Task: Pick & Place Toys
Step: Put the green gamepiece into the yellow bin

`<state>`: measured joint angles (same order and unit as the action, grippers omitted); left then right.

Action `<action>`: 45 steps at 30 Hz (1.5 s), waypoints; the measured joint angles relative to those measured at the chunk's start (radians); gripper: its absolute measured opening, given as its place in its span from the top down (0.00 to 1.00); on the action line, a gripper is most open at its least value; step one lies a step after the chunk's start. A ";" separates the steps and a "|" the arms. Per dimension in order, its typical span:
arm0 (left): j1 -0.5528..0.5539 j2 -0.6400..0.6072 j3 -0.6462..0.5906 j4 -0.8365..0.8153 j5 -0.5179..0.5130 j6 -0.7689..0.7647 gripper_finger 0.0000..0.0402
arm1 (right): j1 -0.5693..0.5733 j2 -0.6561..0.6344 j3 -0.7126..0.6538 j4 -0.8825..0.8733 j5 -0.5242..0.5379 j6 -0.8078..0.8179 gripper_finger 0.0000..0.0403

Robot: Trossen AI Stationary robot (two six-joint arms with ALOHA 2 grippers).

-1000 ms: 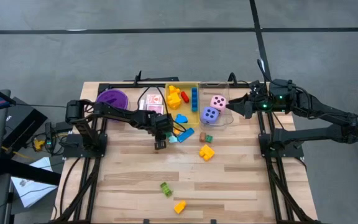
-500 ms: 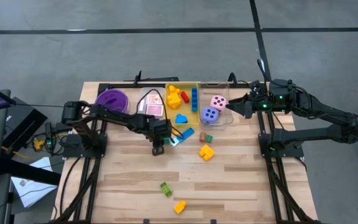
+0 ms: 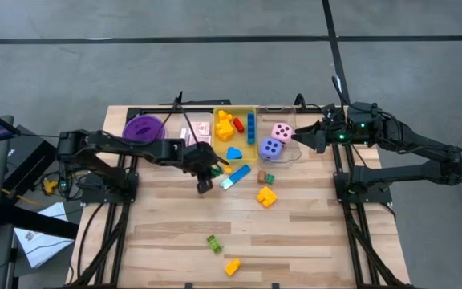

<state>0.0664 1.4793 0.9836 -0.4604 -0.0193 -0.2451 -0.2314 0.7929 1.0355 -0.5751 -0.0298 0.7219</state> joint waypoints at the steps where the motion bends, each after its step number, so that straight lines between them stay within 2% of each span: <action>1: 0.000 -0.007 0.000 0.012 0.000 -0.009 0.78 | 0.000 0.000 0.000 0.000 0.000 0.000 0.34; 9: 0.009 -0.012 0.002 0.147 -0.028 -0.132 0.78 | 0.000 0.000 0.000 0.000 0.000 0.000 0.34; 17: 0.080 0.001 0.003 0.306 -0.112 -0.456 0.78 | 0.000 0.000 0.000 0.000 0.000 0.001 0.34; 20: 0.110 0.001 0.003 0.303 -0.158 -0.587 0.78 | 0.000 0.000 0.000 0.000 0.000 0.001 0.34; 26: 0.164 0.011 0.003 0.304 -0.170 -0.855 0.78 | 0.000 0.000 0.000 0.000 0.000 0.001 0.34; 30: 0.173 0.025 0.003 0.303 -0.215 -0.979 0.78 | 0.000 0.000 0.000 0.000 0.000 -0.009 0.34; 34: 0.171 0.053 0.002 0.290 -0.229 -1.040 0.78 | 0.000 0.000 0.000 0.000 0.000 -0.012 0.34; 45: 0.166 0.137 0.002 0.282 -0.262 -1.081 0.78 | 0.000 0.000 0.000 -0.001 0.000 -0.016 0.34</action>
<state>0.2325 1.6164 0.9855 -0.1783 -0.2811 -1.3257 -0.2317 0.7928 1.0355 -0.5760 -0.0296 0.7063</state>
